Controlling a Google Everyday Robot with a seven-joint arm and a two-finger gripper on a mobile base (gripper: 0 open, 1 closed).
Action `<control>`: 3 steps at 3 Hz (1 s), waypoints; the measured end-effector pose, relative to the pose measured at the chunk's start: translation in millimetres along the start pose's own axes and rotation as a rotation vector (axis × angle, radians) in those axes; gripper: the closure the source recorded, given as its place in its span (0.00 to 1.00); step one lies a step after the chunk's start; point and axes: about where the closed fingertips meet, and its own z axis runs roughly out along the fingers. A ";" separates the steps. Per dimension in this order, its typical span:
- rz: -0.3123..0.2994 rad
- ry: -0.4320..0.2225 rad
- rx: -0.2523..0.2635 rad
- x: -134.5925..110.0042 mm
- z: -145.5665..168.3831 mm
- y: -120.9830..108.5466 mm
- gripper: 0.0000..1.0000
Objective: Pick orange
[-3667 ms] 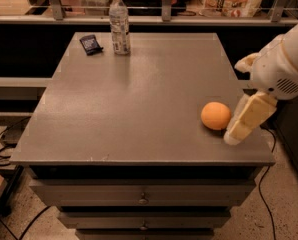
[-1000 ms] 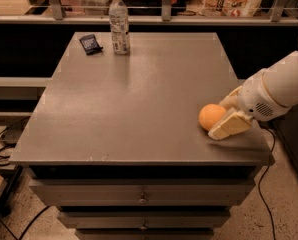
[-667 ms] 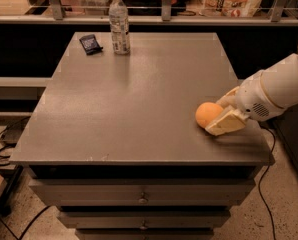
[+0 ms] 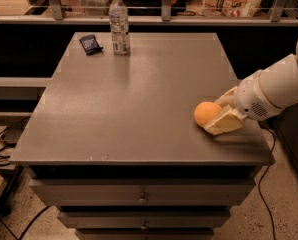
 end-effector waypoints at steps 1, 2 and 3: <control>-0.077 -0.008 0.023 -37.8 -27.6 0.6 1.00; -0.191 -0.039 0.065 -89.4 -71.8 1.3 1.00; -0.213 -0.055 0.085 -102.3 -85.0 -1.2 1.00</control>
Offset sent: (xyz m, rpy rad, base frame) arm 0.0041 0.0632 0.2031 -0.0660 -0.3087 0.2326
